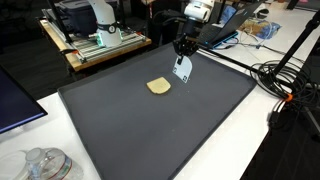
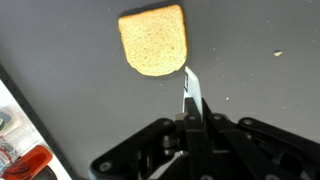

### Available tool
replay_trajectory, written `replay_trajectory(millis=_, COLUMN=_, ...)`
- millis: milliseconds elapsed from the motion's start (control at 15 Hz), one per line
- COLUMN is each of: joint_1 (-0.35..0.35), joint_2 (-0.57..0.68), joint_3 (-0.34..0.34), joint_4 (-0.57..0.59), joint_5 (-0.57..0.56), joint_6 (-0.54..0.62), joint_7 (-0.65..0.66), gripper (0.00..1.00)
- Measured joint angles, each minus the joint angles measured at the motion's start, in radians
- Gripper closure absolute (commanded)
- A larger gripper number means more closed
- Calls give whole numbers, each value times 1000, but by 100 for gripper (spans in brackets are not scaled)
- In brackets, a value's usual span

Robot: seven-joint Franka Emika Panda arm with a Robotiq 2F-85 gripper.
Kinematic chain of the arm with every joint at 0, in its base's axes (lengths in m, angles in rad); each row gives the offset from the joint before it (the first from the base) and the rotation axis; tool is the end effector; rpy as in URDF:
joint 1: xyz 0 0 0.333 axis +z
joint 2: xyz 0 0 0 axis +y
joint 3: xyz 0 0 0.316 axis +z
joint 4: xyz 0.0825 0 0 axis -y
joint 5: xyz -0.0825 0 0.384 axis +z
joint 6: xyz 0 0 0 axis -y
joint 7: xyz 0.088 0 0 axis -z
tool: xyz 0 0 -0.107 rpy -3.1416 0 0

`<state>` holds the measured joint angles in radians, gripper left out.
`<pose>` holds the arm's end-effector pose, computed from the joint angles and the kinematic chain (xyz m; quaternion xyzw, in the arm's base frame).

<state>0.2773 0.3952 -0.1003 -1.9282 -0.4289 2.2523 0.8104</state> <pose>0.6085 0.0999 0.2811 0.9688 -0.1673 0.0535 0.1750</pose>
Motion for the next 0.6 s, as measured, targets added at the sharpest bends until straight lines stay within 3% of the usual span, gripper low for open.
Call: replay_trajectory(millis=600, joint_1=66, joint_2=25, joint_3=26, joint_4=24, joint_5=-175, joint_6=-107, joint_7=108, gripper=99)
